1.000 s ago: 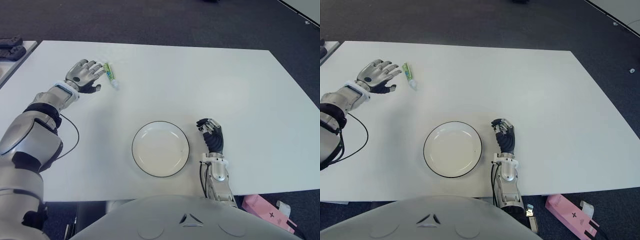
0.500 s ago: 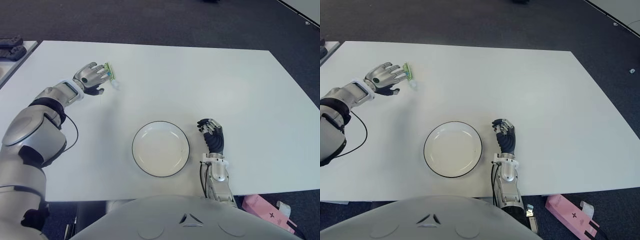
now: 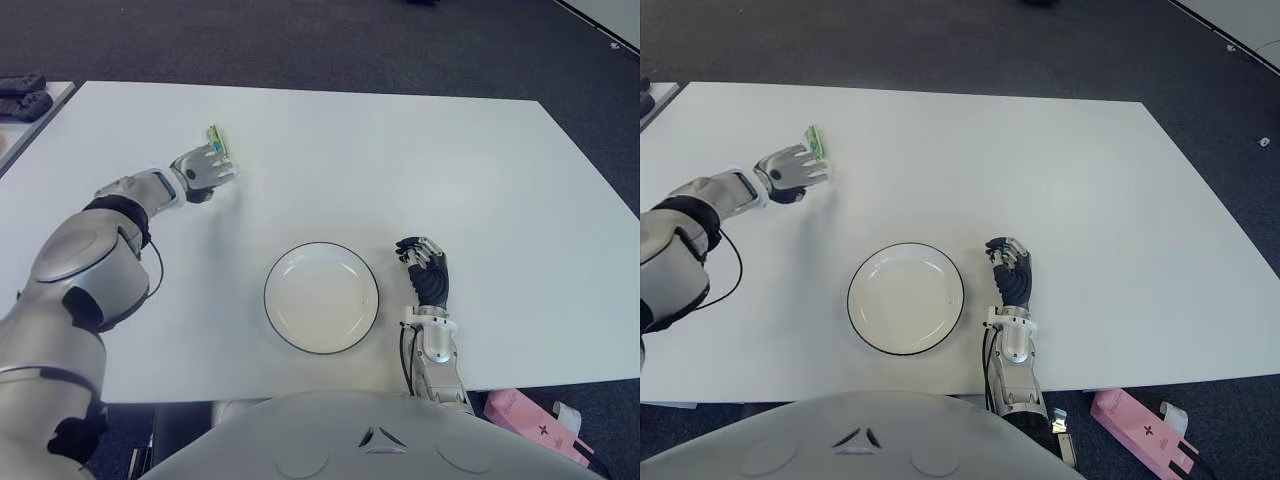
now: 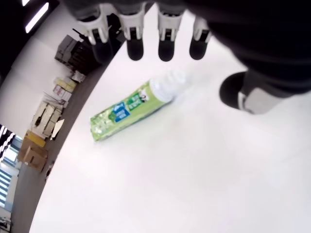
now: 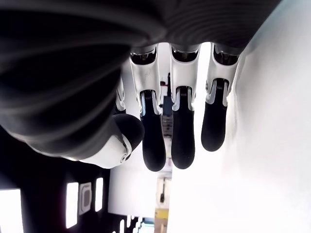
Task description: Put the toothpaste on the table into the plate.
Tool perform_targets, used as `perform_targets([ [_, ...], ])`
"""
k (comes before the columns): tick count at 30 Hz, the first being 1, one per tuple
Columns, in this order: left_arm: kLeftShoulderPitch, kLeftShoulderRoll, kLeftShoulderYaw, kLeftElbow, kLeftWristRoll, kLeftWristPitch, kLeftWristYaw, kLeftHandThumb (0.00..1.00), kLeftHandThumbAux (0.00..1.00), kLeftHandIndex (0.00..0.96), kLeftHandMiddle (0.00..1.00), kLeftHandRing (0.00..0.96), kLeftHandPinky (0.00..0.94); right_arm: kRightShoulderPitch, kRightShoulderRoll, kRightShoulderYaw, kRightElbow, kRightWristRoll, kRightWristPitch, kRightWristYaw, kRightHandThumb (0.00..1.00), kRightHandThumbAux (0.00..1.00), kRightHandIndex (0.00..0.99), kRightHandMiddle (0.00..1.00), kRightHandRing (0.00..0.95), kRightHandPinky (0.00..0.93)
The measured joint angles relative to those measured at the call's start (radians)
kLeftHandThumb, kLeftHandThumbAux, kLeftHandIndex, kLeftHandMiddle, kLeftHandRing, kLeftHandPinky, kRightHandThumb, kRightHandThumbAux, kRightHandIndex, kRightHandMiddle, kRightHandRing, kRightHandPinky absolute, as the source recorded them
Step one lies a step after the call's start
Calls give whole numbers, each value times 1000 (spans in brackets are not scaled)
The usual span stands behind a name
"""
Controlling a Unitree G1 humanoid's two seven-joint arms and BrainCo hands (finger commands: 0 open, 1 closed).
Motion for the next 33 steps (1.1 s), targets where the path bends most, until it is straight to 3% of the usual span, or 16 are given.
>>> perform_targets([
  [15,-5,-42,-63,18,19,20,-26,707,527,0,0,0,0,10,0,1,-3,4,-16,-3,710,727,430,473,460,449],
  [23,-10,-62,-58,24,3,31,-80,655,473,0,0,0,0,13,0,-1,-3,4,-24,-11,711,727,430,475,472,474],
  [29,13,-89,26,35,-94,56,-179,626,415,0,0,0,32,13,0,-3,-1,1,-27,-23,712,727,430,480,484,490],
  [33,28,-106,154,35,-233,52,-316,628,394,0,0,0,110,13,0,-4,-1,-1,-26,-25,712,727,430,483,489,490],
])
